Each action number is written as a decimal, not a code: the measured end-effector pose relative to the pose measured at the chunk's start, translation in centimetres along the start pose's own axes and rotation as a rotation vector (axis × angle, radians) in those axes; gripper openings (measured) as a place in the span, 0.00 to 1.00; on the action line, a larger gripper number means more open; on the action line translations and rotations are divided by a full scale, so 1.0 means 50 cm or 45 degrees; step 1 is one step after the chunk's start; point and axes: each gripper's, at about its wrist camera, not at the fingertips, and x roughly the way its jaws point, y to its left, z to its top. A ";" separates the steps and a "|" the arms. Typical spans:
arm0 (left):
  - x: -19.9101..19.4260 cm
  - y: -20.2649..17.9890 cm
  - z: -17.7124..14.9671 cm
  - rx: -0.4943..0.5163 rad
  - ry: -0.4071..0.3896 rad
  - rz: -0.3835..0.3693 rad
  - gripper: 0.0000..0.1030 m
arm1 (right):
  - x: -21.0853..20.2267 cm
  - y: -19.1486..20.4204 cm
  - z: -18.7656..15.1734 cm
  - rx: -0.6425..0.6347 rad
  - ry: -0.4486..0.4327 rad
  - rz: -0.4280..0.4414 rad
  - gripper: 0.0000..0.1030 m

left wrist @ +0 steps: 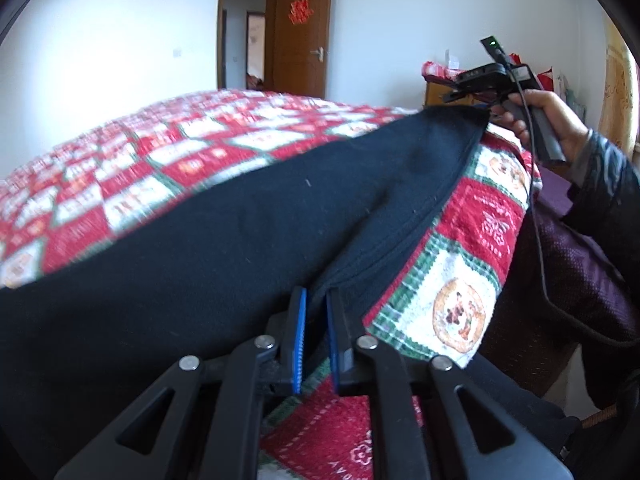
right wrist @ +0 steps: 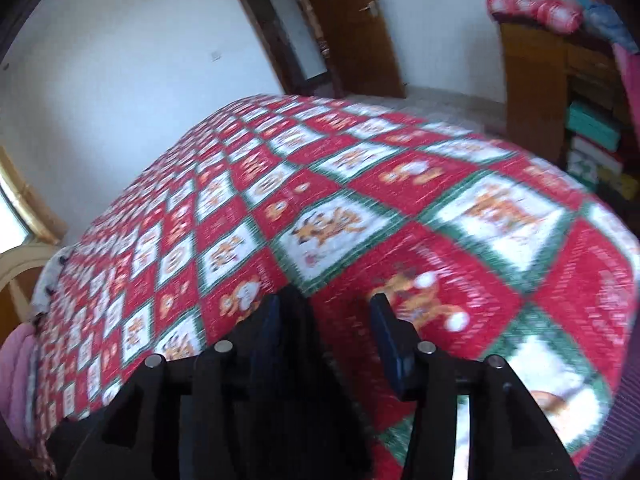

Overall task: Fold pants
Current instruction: 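Open both grippers and release the folded pants onto the quilt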

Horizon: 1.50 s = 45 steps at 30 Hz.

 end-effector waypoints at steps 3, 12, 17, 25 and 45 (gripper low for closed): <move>-0.033 0.012 0.007 -0.013 -0.043 0.031 0.14 | -0.061 0.021 -0.003 -0.014 -0.089 -0.022 0.48; -0.058 0.143 -0.053 -0.241 0.044 0.221 0.17 | -0.090 0.303 -0.189 -0.501 0.124 0.344 0.48; -0.075 0.129 -0.082 -0.165 0.035 0.237 0.17 | -0.064 0.431 -0.355 -0.802 0.299 0.430 0.48; -0.151 0.191 -0.063 -0.242 -0.099 0.328 0.27 | -0.049 0.465 -0.423 -0.892 0.421 0.526 0.48; -0.154 0.292 -0.137 -0.388 -0.104 0.462 0.45 | 0.182 0.962 -0.480 -0.470 1.048 0.961 0.44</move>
